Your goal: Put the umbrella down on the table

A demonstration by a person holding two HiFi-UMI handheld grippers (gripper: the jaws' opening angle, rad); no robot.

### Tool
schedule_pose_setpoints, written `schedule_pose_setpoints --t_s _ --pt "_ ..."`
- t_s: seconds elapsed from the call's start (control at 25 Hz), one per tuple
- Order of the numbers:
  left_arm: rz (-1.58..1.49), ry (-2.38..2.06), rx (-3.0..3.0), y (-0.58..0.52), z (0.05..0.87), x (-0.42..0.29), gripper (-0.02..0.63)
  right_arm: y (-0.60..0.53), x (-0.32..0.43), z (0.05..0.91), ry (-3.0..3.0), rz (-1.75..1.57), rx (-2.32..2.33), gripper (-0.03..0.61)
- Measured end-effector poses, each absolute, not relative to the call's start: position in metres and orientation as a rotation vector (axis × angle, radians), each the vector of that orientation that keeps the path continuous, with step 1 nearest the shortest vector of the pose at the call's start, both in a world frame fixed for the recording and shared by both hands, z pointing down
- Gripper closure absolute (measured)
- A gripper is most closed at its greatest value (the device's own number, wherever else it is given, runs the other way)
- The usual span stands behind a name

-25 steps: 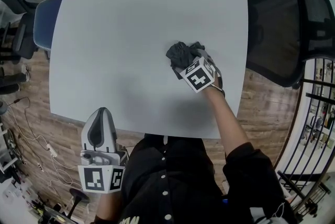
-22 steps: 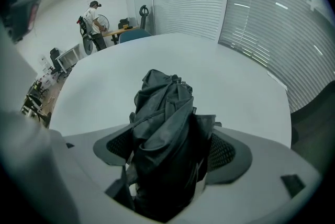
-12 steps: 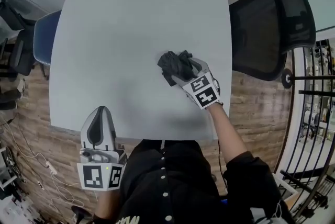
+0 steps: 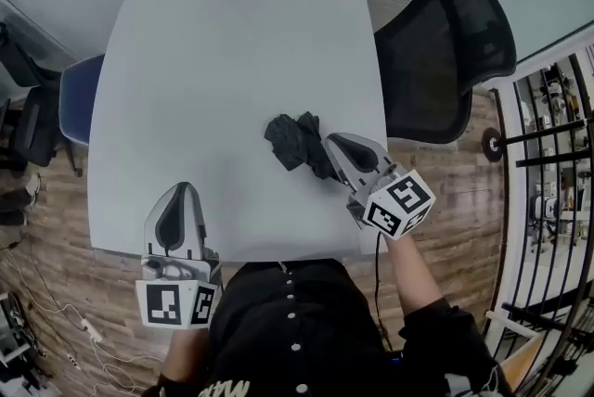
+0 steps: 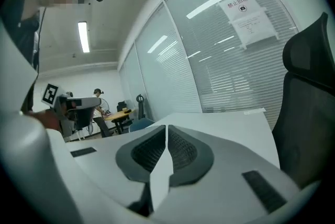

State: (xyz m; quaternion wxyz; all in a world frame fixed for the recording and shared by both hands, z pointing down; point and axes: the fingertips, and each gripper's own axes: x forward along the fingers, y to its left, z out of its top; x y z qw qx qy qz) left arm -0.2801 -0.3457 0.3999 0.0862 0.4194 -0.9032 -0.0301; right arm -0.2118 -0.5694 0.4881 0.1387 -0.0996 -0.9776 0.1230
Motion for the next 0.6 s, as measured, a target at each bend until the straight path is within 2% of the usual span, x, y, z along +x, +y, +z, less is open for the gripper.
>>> schedule_pose_setpoints --t_s 0.24,0.6 --pt "-0.107 -2.713 1.314 -0.357 0.384 -0.278 0.598 -0.575 -0.178 0.442 -2.939 0.020 -0.215 0.548" --pt "-0.119 -2.755 1.378 -0.358 0.361 -0.278 0.598 -0.599 -0.136 0.382 -3.095 -0.008 0.091 0.548"
